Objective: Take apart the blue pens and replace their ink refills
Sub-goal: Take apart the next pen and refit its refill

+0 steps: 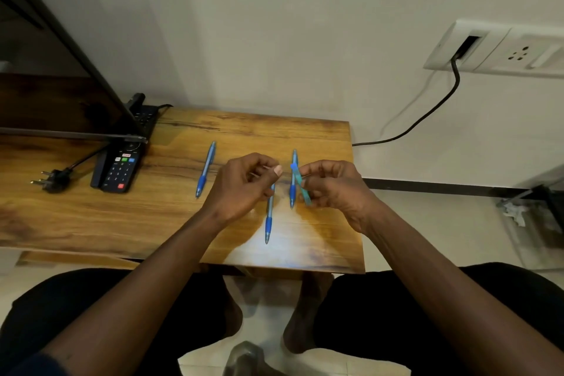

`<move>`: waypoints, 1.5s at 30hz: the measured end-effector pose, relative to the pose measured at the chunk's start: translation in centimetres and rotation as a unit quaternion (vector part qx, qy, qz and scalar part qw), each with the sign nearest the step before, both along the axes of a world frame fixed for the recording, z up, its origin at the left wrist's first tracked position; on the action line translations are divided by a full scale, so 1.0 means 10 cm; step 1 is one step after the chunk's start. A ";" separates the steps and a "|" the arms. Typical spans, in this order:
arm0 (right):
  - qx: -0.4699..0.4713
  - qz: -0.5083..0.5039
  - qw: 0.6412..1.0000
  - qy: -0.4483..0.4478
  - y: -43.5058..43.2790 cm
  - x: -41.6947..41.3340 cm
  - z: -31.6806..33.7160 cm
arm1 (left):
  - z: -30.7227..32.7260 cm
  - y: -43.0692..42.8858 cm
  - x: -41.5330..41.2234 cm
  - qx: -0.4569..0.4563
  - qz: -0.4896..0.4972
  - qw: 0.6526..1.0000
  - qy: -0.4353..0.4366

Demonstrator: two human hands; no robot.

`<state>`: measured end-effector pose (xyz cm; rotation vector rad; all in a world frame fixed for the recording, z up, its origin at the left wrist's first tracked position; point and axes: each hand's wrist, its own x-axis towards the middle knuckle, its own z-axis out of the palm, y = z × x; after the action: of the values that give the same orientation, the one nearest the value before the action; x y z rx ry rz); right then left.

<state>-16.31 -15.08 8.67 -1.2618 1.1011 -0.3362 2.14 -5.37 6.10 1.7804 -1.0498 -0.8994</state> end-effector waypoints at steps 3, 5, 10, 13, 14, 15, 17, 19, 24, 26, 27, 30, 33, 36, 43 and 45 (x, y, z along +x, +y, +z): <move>-0.108 0.052 0.992 0.049 0.03 0.04 -0.01 | 0.08 0.00 -0.02 -0.039 -0.016 0.998 0.045; -0.143 0.071 0.986 0.058 0.06 0.05 -0.01 | 0.07 0.01 -0.02 -0.050 -0.028 0.998 0.039; -0.156 0.086 0.983 0.050 0.07 0.06 -0.03 | 0.03 0.02 0.01 -0.043 -0.040 0.998 0.009; -0.173 0.091 0.979 0.053 0.09 0.08 -0.05 | 0.01 0.03 0.00 -0.043 -0.031 0.998 0.026; -0.187 0.089 0.977 0.055 0.10 0.09 -0.06 | 0.01 0.03 0.00 -0.042 -0.028 0.998 0.038; -0.201 0.085 0.974 0.055 0.11 0.09 -0.07 | 0.01 0.04 -0.02 -0.040 -0.028 0.997 0.052; -0.216 0.075 0.972 0.048 0.13 0.09 -0.09 | 0.01 0.05 -0.03 -0.037 -0.030 0.995 0.083; -0.214 0.073 0.973 0.035 0.14 0.09 -0.10 | 0.01 0.05 -0.04 -0.037 -0.031 0.994 0.100; -0.198 0.074 0.977 0.011 0.15 0.11 -0.06 | 0.02 0.06 -0.04 -0.041 -0.018 0.990 0.130; -0.189 0.072 0.979 0.003 0.16 0.12 -0.04 | 0.02 0.07 -0.05 -0.043 -0.014 0.990 0.132; -0.183 0.071 0.980 -0.001 0.17 0.12 -0.03 | 0.02 0.07 -0.06 -0.045 -0.010 0.990 0.134; -0.173 0.067 0.983 -0.011 0.18 0.13 -0.02 | 0.02 0.08 -0.06 -0.051 0.008 0.988 0.144; -0.164 0.060 0.984 -0.022 0.19 0.13 -0.01 | 0.04 0.08 -0.06 -0.054 0.010 0.988 0.148; -0.163 0.054 0.985 -0.030 0.18 0.10 -0.03 | 0.05 0.08 -0.08 -0.056 0.008 0.987 0.153; -0.154 -0.007 0.988 -0.002 0.03 -0.06 -0.05 | 0.04 -0.06 -0.12 -0.053 0.033 0.990 0.125; -0.146 -0.033 0.989 -0.002 -0.02 -0.13 -0.05 | 0.01 -0.11 -0.18 -0.044 0.012 0.997 0.064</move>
<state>-17.61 -15.28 8.21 -1.4821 1.1205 -0.5660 0.31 -6.49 6.19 1.6375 -0.9679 -0.9264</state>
